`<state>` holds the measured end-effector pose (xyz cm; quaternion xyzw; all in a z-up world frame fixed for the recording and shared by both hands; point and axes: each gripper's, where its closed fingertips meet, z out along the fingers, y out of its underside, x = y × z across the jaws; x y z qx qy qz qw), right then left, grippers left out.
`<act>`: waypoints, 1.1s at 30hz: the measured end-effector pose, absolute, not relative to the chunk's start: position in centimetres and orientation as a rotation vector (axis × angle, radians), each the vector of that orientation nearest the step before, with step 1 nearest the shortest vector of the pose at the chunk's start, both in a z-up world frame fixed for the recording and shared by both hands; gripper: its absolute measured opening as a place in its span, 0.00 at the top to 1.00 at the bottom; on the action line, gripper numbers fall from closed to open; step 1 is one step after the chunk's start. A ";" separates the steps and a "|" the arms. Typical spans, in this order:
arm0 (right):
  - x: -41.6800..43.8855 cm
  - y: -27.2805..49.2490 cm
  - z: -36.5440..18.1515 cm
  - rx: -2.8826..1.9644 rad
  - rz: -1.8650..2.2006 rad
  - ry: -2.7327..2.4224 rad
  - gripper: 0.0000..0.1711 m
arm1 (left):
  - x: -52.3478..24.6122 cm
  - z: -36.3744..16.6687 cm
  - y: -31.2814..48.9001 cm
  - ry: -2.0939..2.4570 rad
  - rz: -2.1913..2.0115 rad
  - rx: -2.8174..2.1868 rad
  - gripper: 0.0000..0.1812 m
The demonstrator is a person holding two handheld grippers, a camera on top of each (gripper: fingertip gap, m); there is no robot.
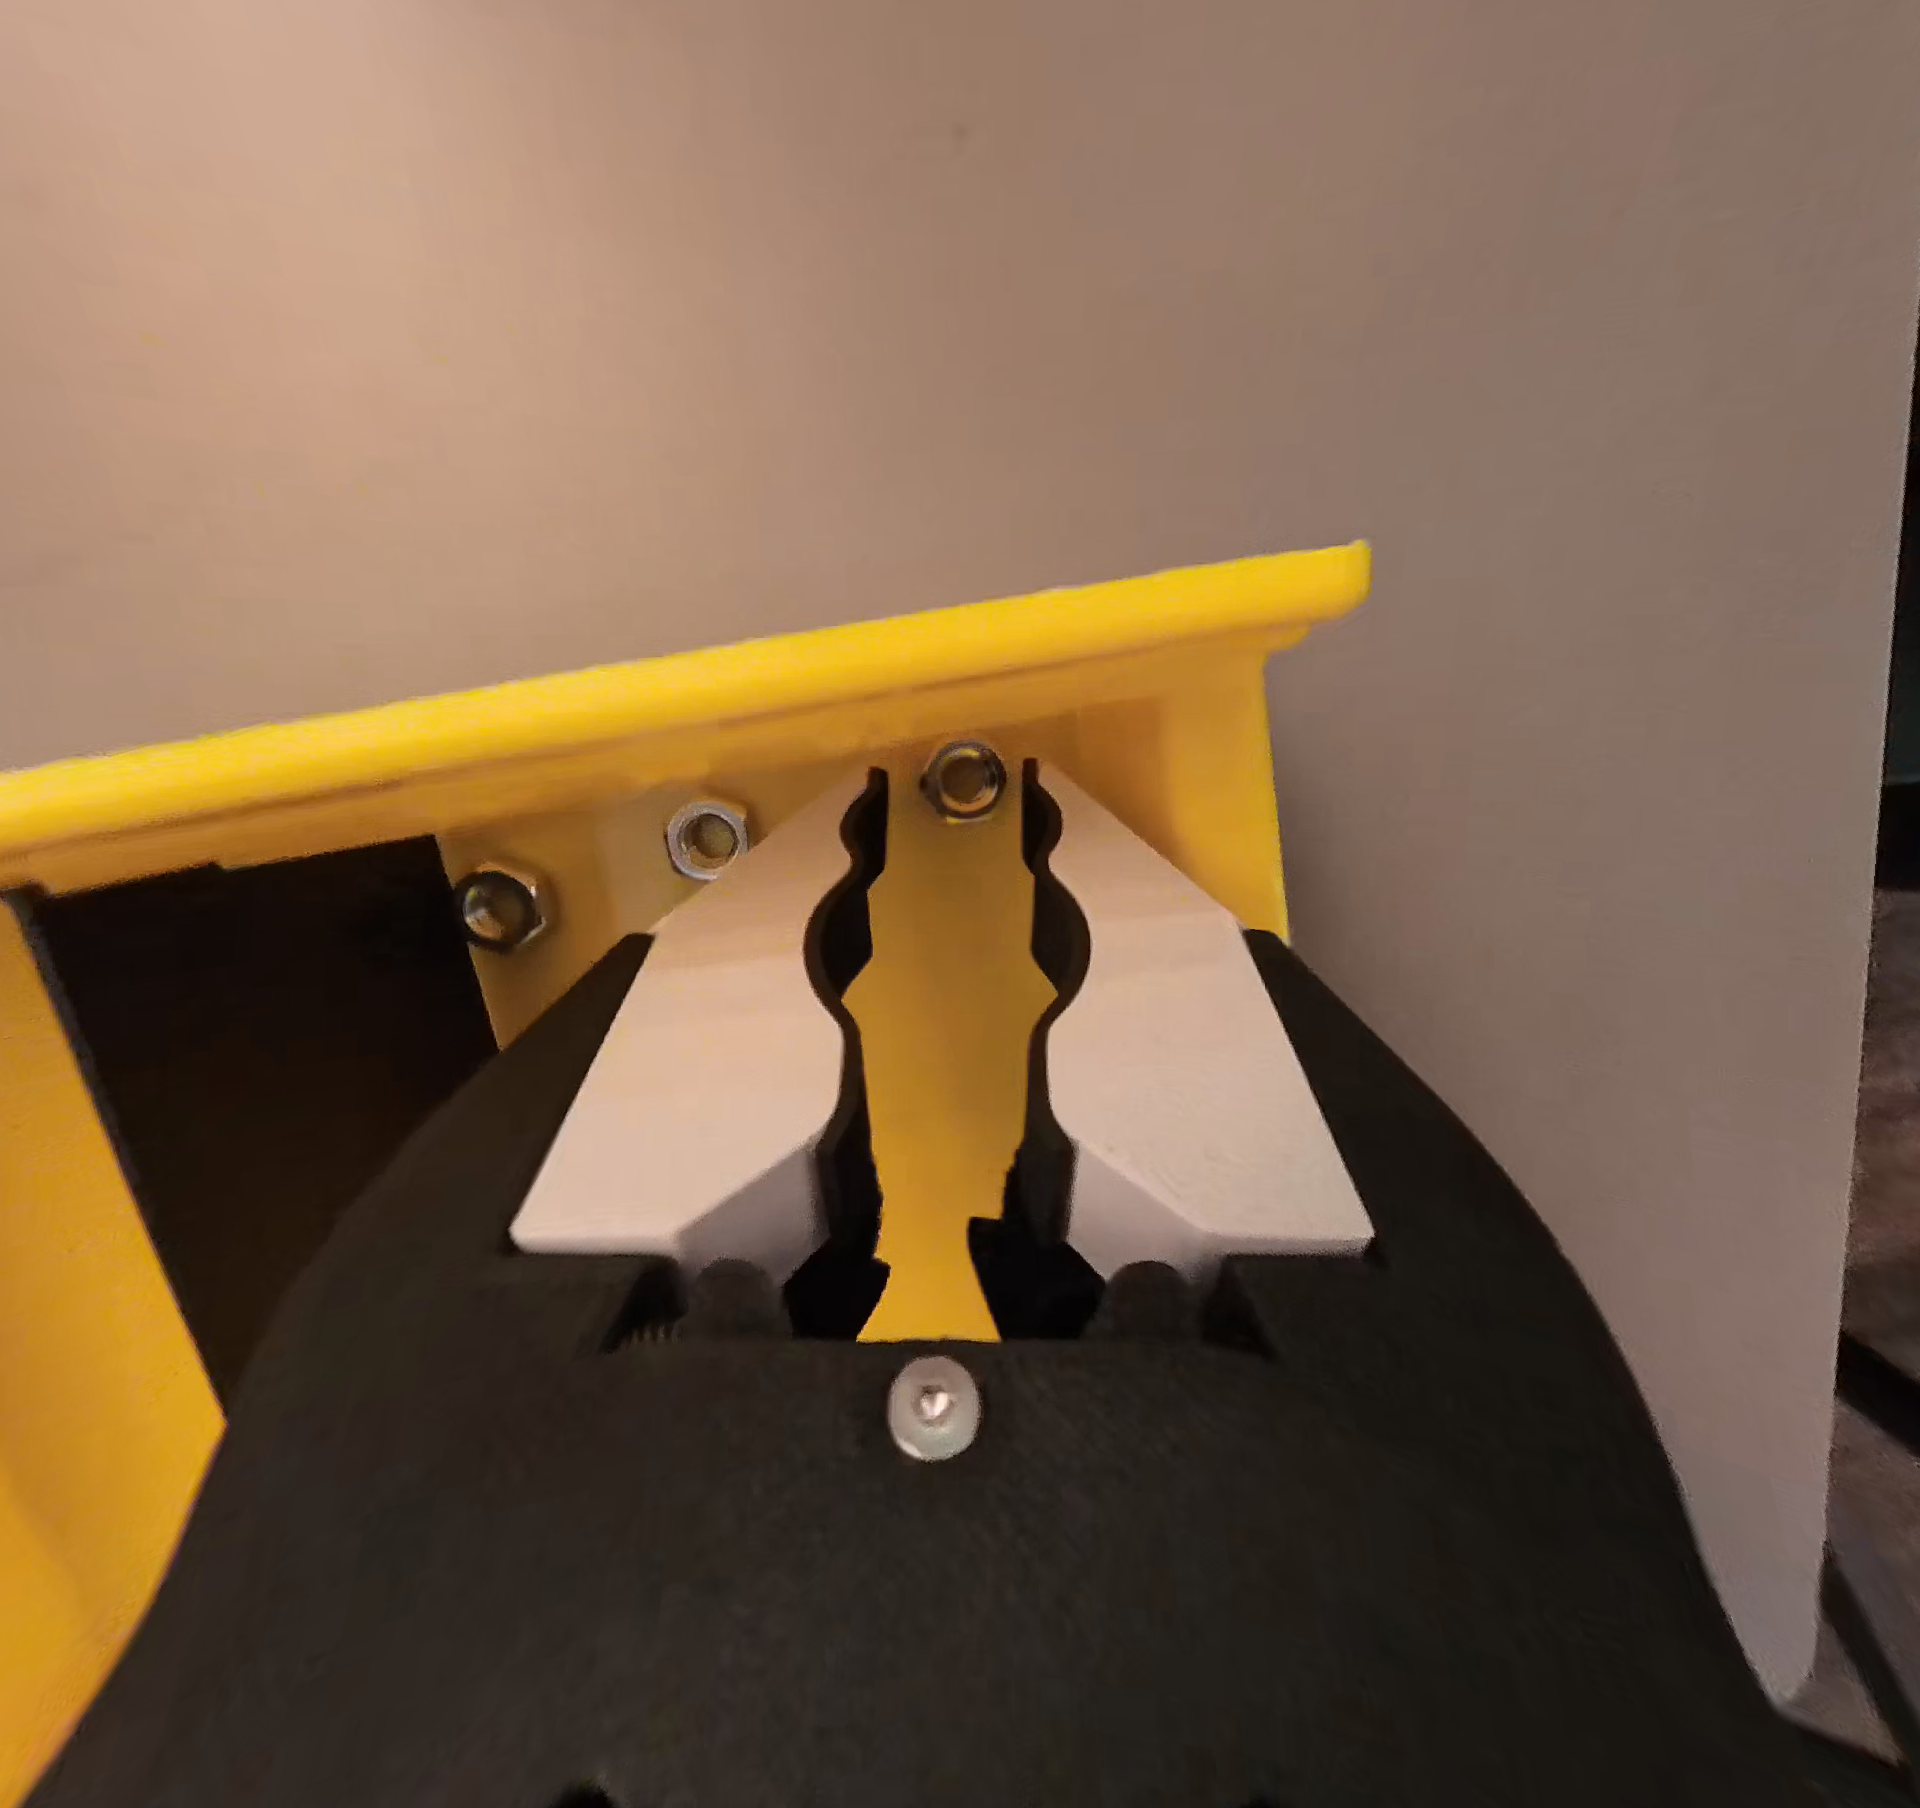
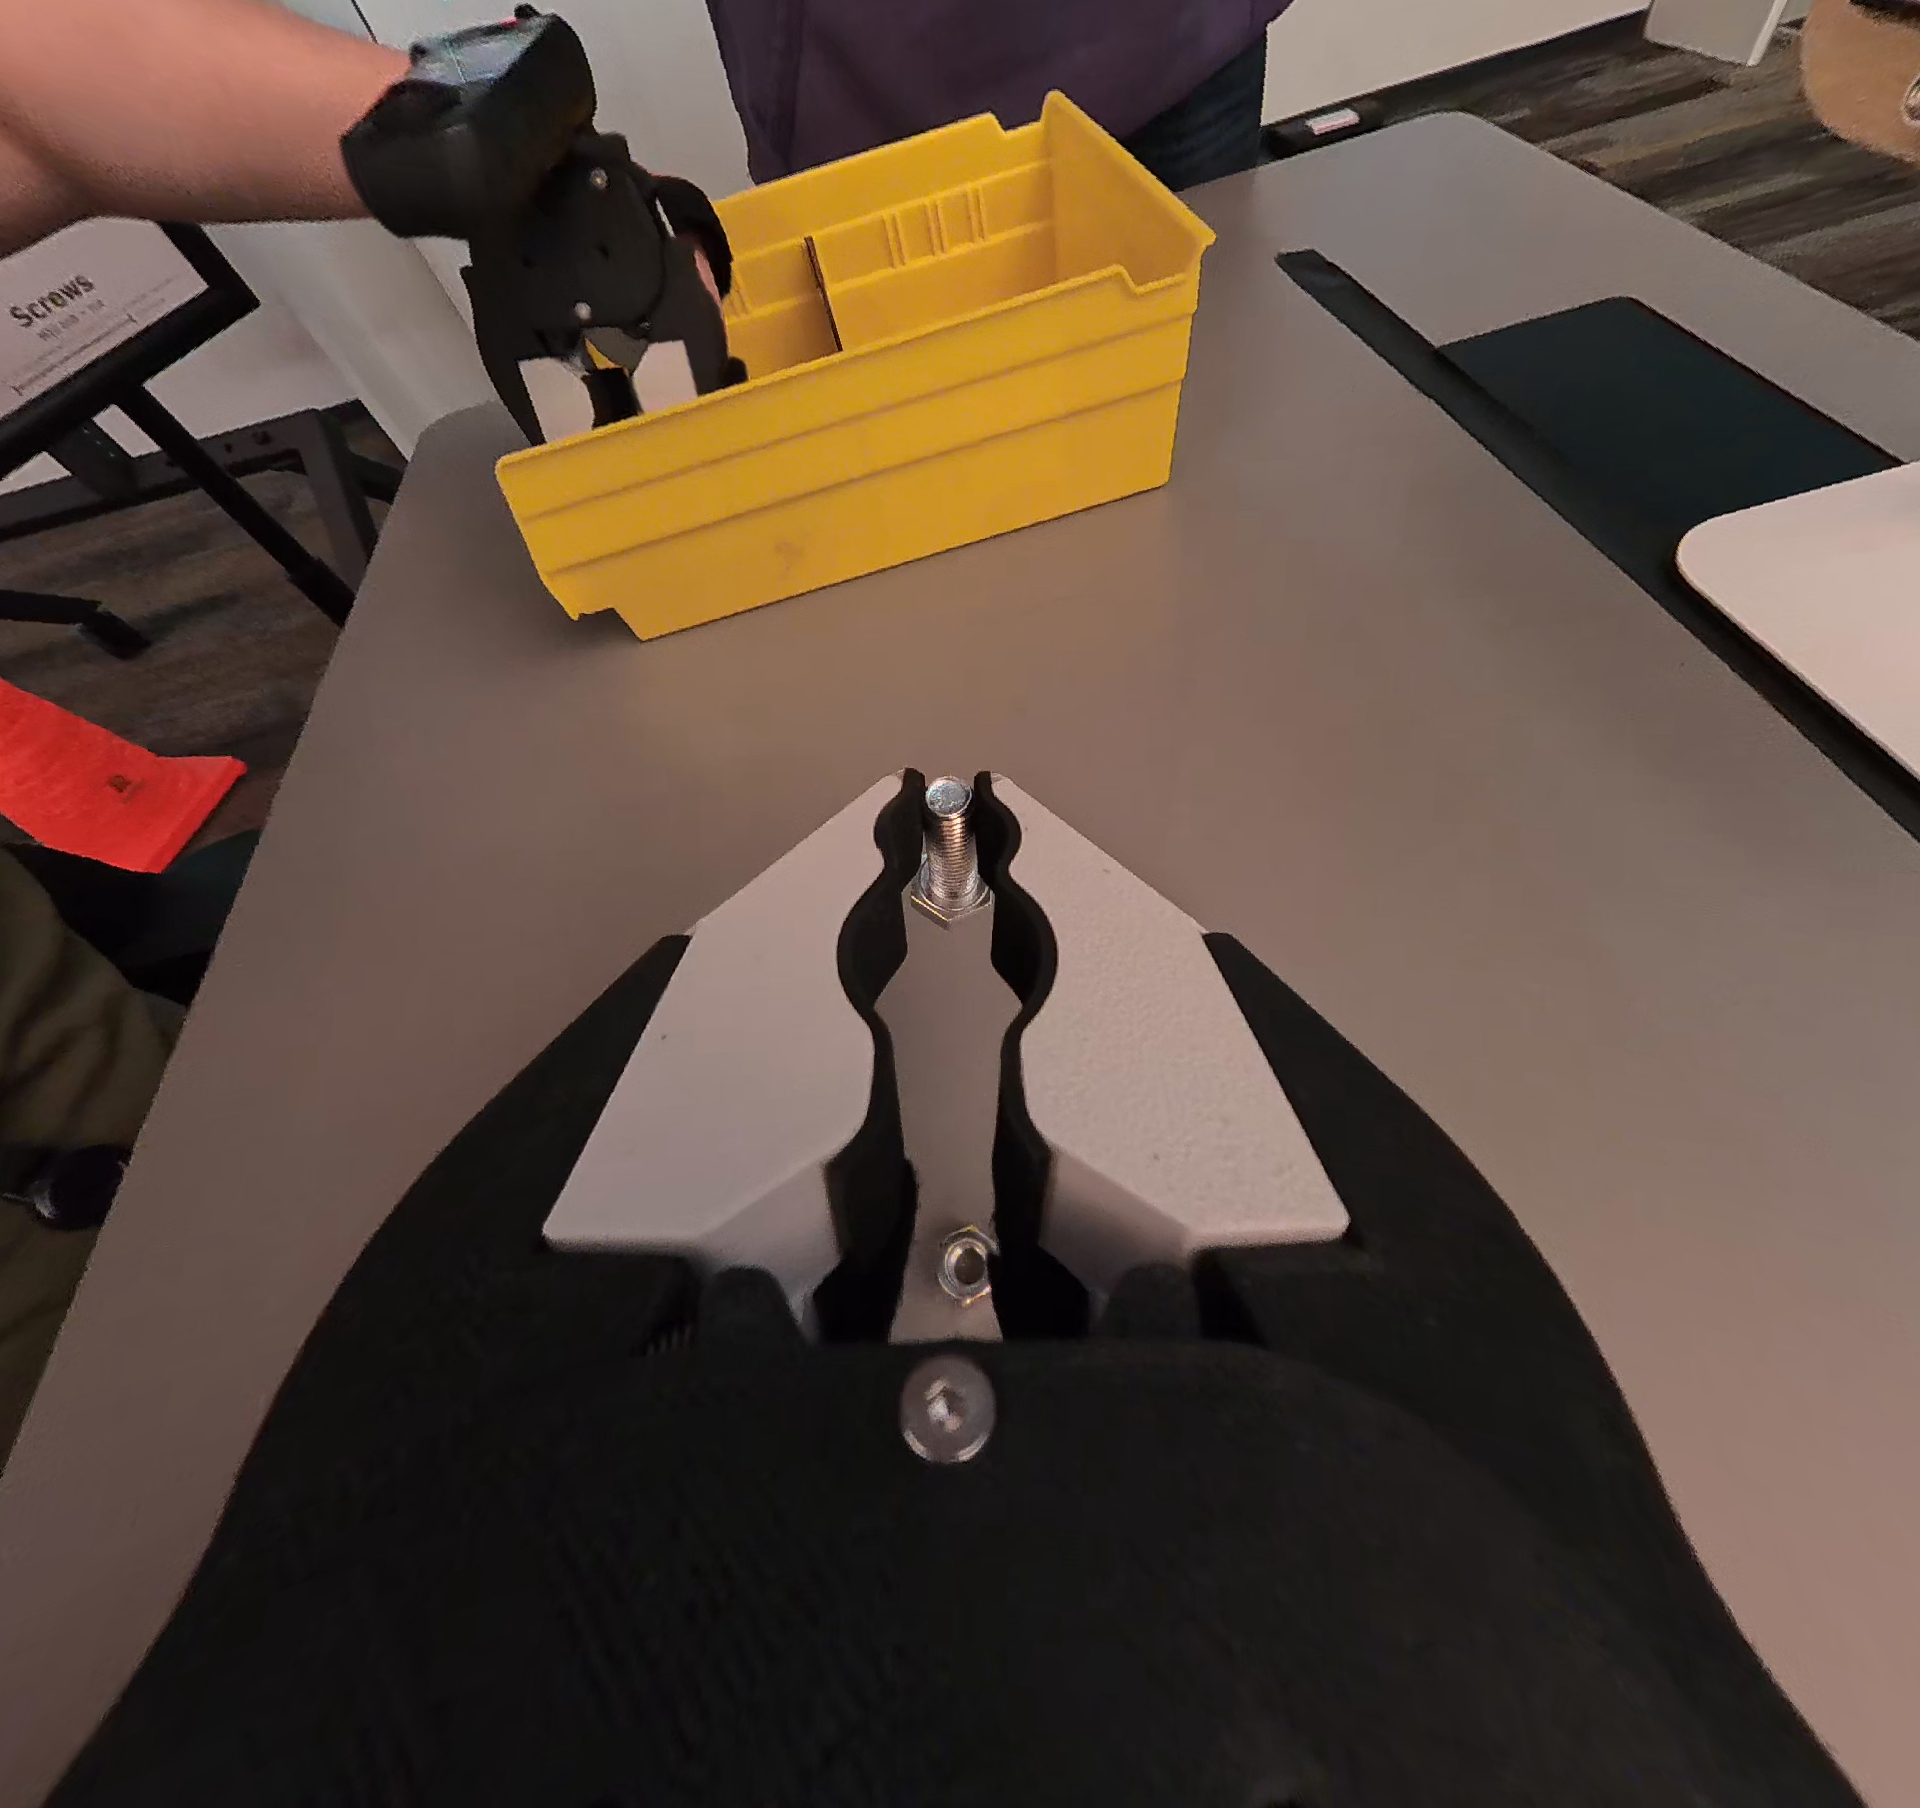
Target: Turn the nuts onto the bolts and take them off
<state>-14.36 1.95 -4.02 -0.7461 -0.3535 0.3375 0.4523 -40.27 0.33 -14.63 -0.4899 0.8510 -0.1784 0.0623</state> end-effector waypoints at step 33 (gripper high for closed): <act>-16.4 -1.7 5.2 -1.585 1.234 -0.703 0.95 | -38.8 -5.7 1.9 1.882 -0.542 -1.672 0.84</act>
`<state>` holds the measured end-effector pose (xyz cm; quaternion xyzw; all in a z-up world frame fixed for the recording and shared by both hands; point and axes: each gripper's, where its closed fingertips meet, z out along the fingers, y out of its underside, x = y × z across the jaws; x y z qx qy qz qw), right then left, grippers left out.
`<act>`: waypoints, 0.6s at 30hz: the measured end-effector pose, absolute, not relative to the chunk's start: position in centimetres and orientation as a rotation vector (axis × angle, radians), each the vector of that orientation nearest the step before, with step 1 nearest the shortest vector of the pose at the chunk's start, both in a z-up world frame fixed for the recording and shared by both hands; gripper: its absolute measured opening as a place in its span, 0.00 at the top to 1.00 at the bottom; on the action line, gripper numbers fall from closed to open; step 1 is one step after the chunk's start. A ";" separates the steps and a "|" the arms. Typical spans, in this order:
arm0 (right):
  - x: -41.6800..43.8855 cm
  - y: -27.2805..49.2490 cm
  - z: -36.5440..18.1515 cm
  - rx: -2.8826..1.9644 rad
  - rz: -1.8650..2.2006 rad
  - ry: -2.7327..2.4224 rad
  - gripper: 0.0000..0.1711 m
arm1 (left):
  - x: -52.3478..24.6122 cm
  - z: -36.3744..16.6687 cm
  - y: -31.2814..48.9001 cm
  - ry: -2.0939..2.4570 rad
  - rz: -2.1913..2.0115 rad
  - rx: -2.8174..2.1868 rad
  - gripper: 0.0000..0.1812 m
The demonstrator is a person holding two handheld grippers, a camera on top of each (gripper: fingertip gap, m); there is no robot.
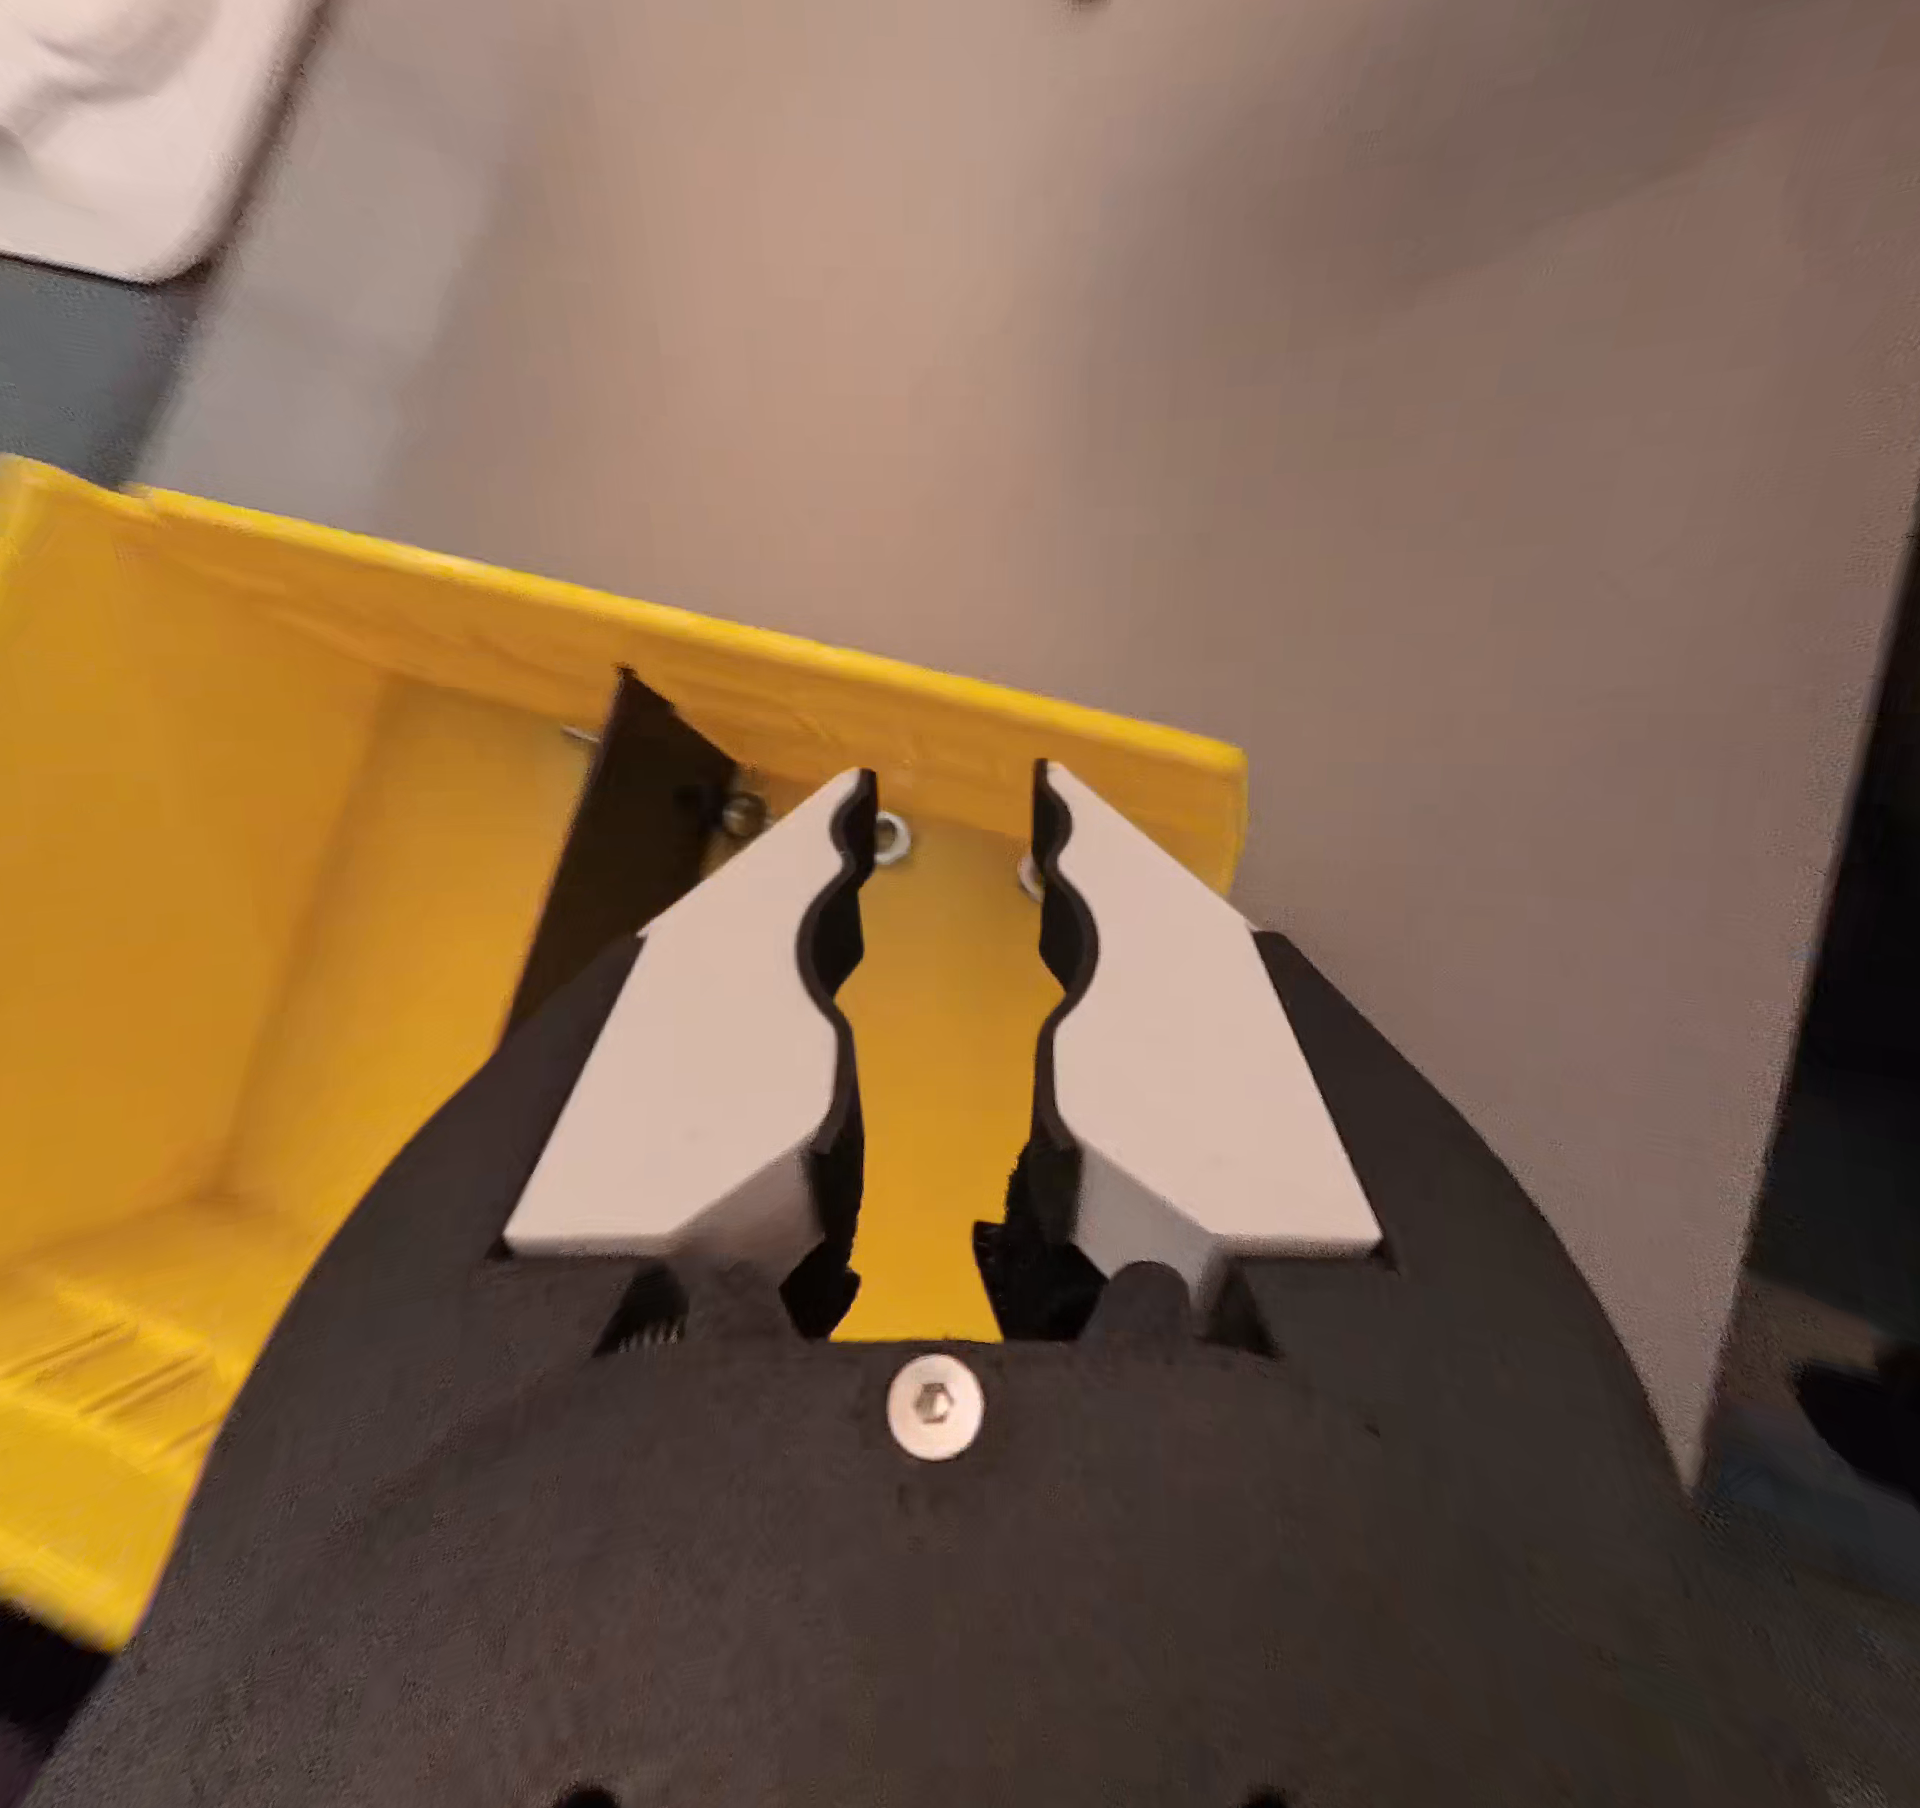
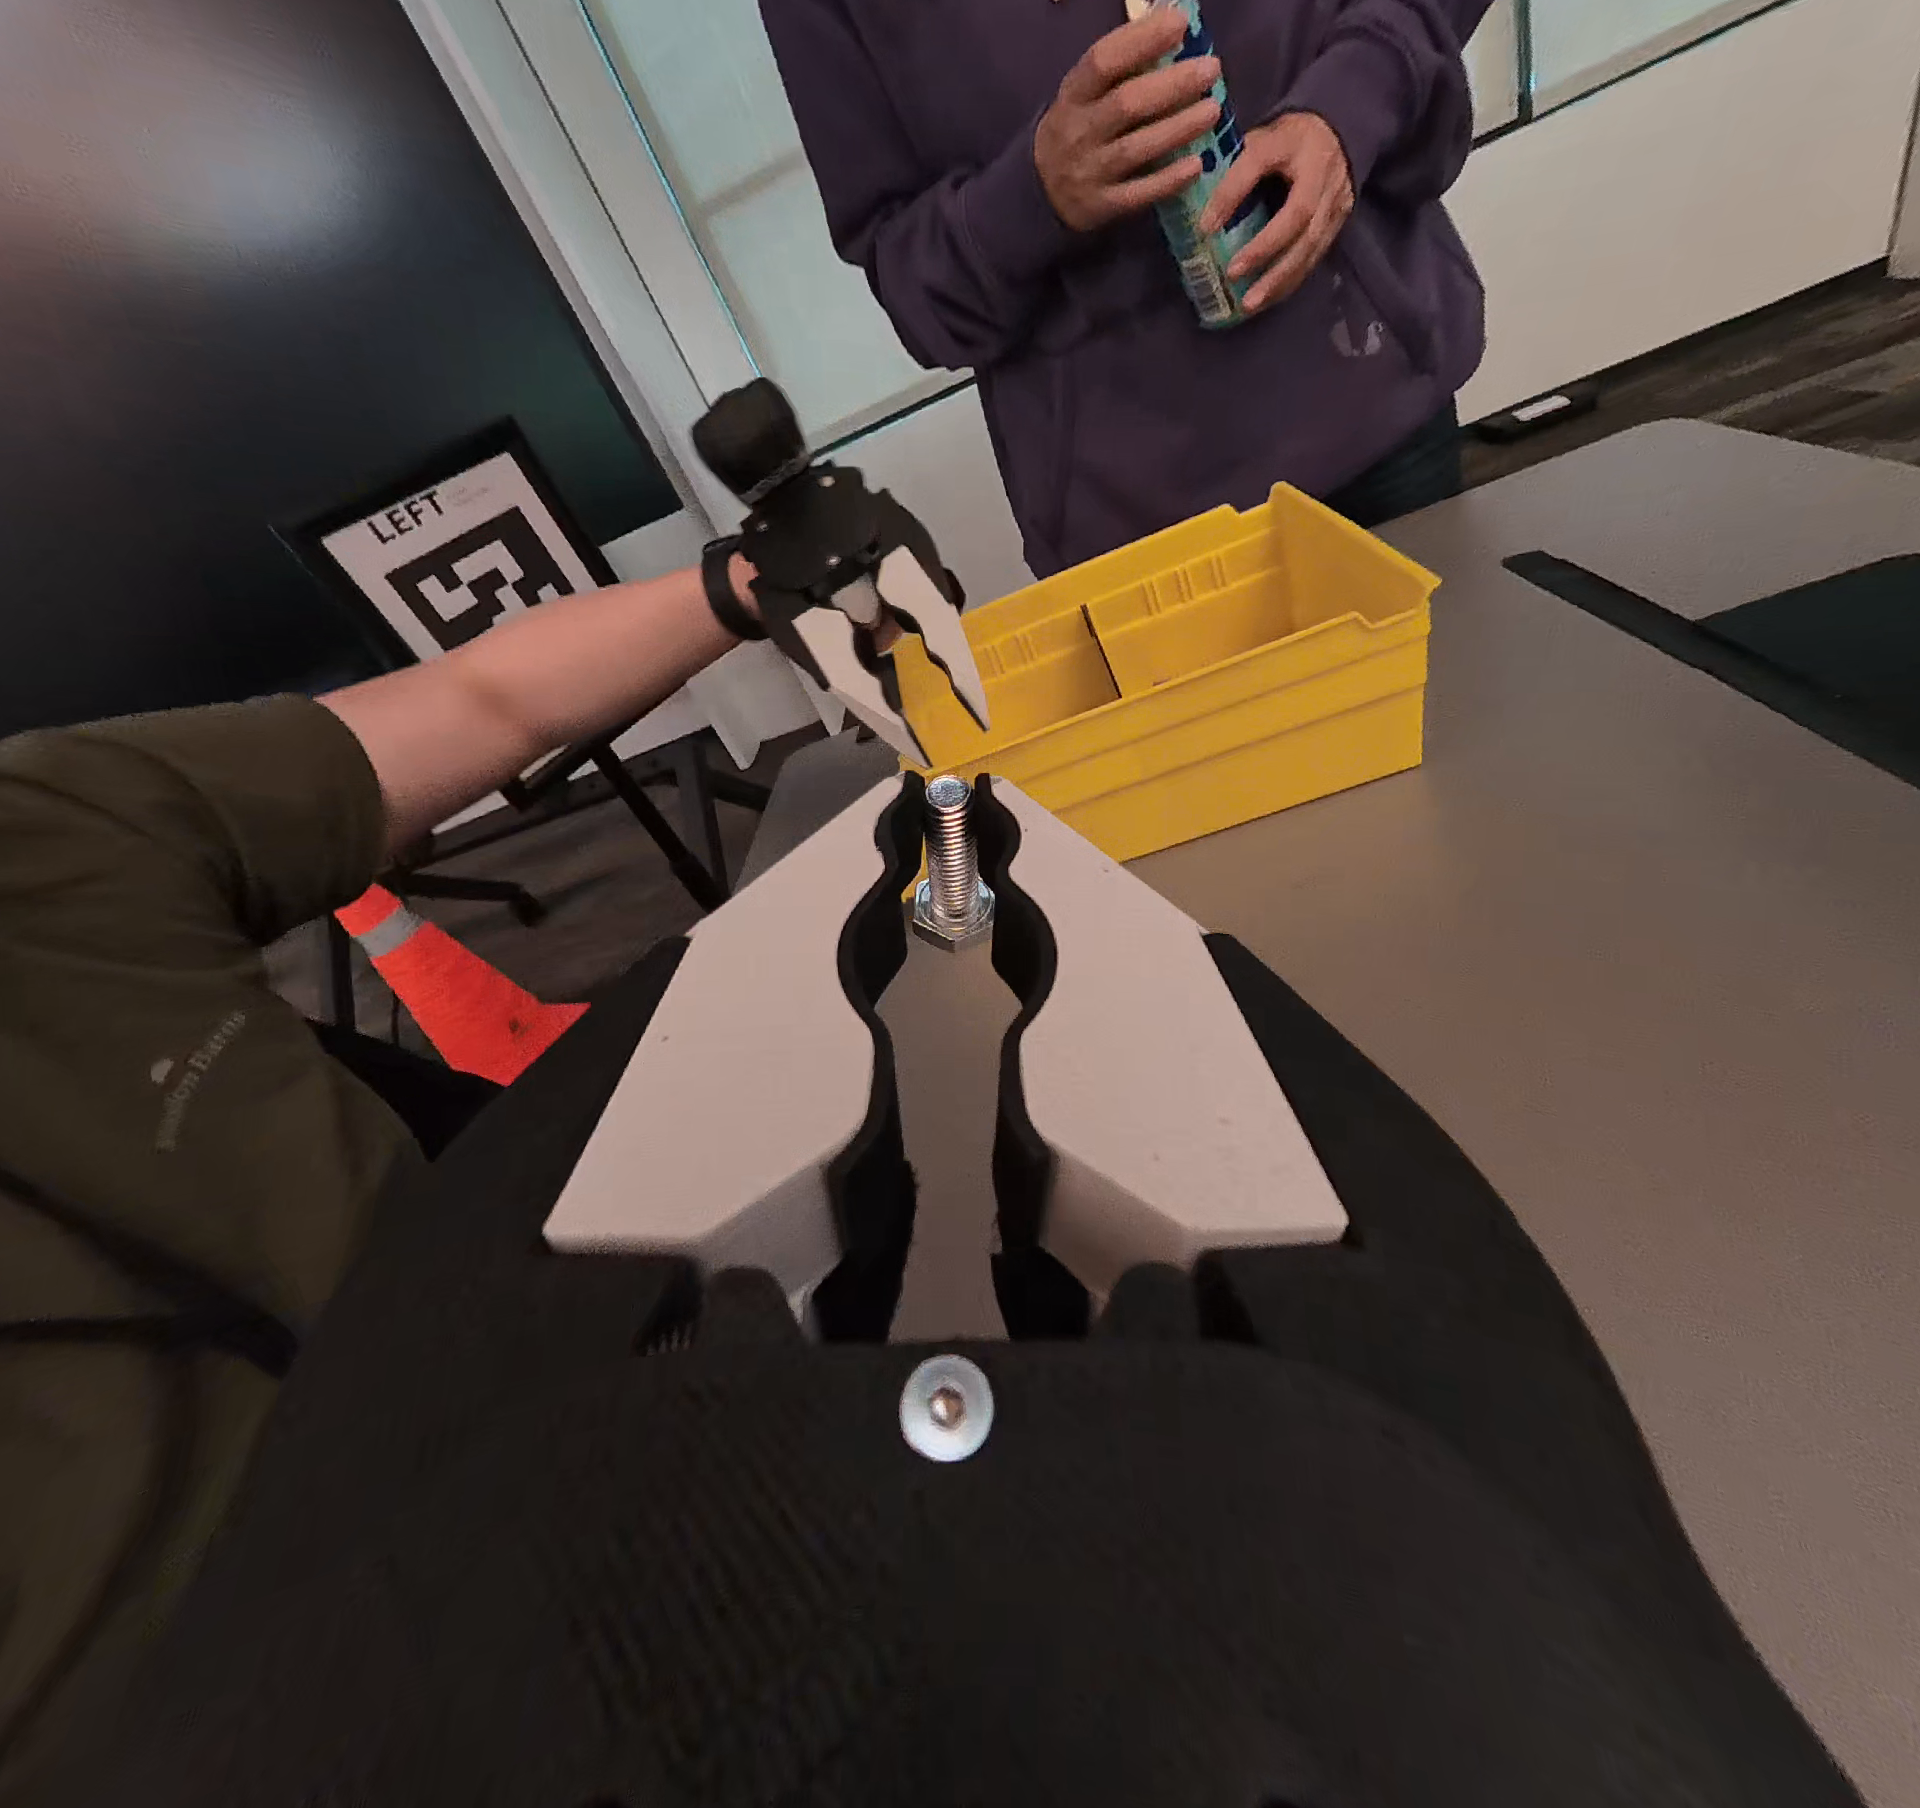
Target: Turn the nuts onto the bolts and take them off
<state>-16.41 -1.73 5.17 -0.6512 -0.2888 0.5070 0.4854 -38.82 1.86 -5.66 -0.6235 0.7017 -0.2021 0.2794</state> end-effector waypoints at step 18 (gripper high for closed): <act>-16.2 0.2 2.4 -1.666 1.138 -0.739 0.95 | -40.9 -15.2 -0.1 2.641 -0.622 -1.502 0.83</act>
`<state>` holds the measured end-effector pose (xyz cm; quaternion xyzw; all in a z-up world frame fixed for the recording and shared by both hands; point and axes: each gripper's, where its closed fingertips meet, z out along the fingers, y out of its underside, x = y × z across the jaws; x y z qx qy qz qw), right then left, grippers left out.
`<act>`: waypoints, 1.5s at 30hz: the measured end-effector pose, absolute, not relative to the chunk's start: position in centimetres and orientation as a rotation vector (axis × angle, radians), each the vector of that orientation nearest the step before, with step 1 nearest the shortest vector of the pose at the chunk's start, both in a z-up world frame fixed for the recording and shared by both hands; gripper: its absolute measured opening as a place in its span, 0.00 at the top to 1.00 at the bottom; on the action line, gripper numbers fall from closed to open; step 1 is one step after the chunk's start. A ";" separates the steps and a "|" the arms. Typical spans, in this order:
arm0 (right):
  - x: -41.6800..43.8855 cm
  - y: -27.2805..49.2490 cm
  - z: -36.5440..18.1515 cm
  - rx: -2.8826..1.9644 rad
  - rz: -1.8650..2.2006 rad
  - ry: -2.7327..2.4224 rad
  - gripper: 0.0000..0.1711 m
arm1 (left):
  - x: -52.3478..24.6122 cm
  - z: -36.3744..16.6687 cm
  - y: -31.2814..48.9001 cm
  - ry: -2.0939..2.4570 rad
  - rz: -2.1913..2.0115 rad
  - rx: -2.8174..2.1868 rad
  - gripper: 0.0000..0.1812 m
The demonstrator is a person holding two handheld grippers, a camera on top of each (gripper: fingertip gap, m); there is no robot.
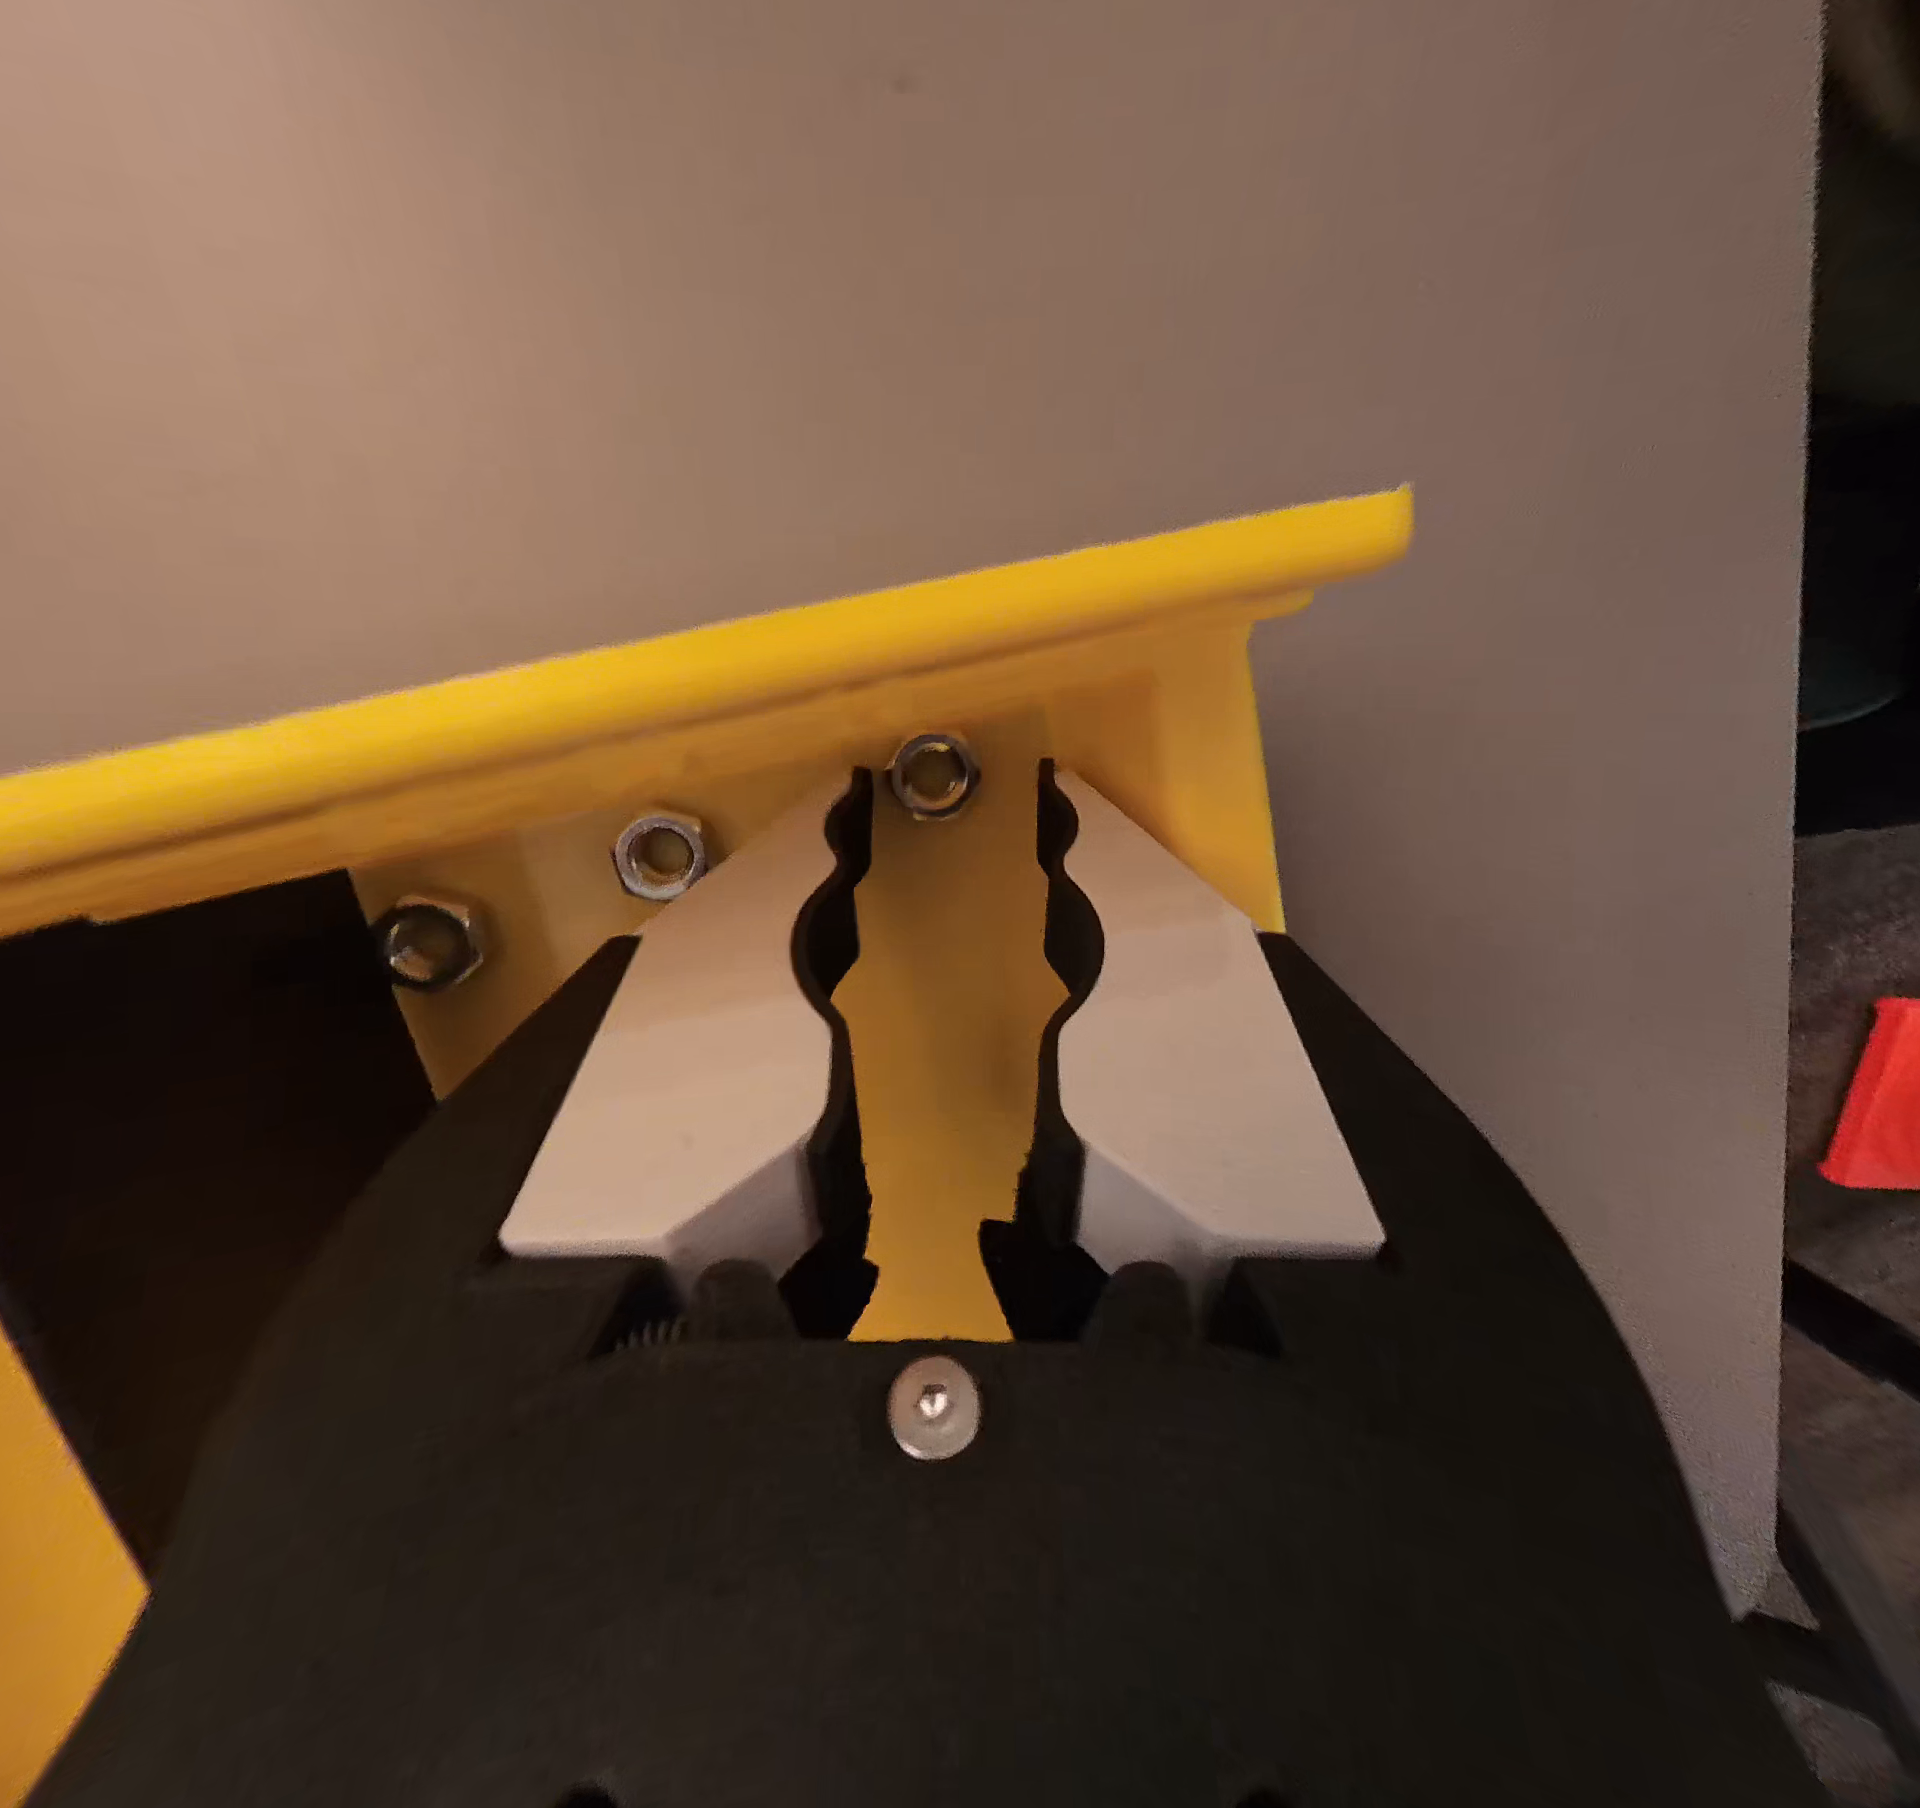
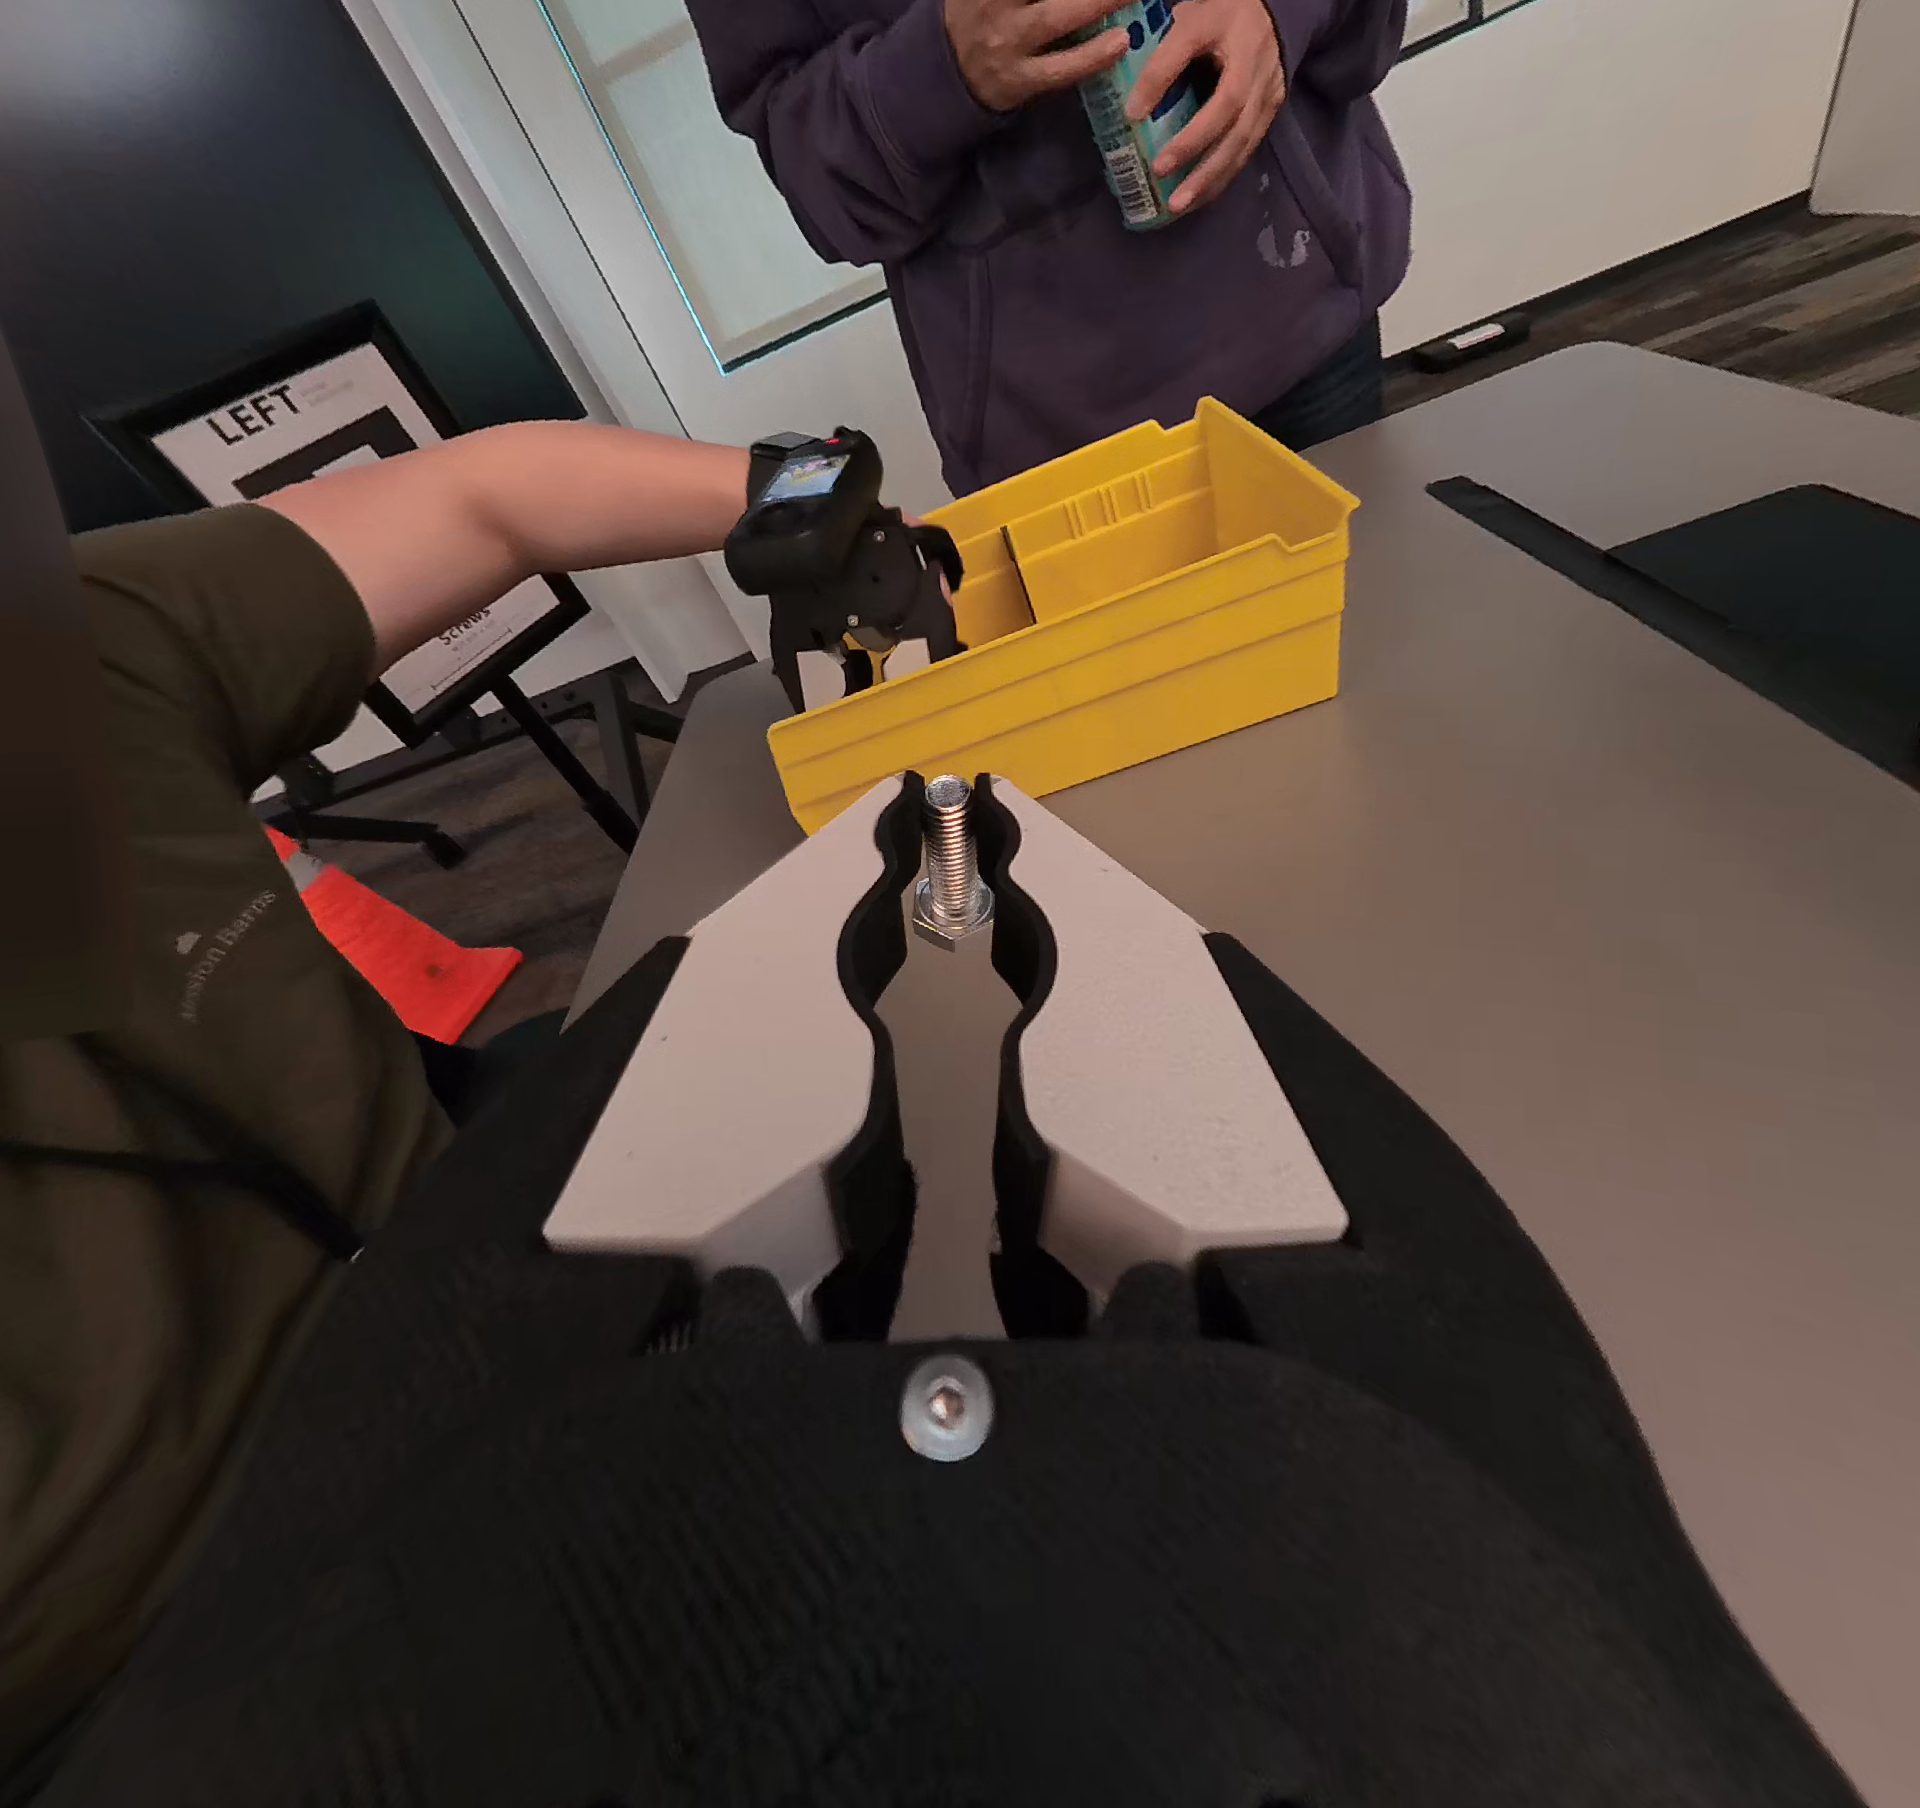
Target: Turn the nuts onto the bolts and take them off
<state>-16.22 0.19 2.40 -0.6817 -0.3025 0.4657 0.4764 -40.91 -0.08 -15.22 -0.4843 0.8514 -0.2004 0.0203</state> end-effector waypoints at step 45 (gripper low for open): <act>-14.1 0.5 2.8 -1.666 1.073 -0.716 0.95 | -41.7 -14.9 0.5 2.681 -0.442 -1.359 0.85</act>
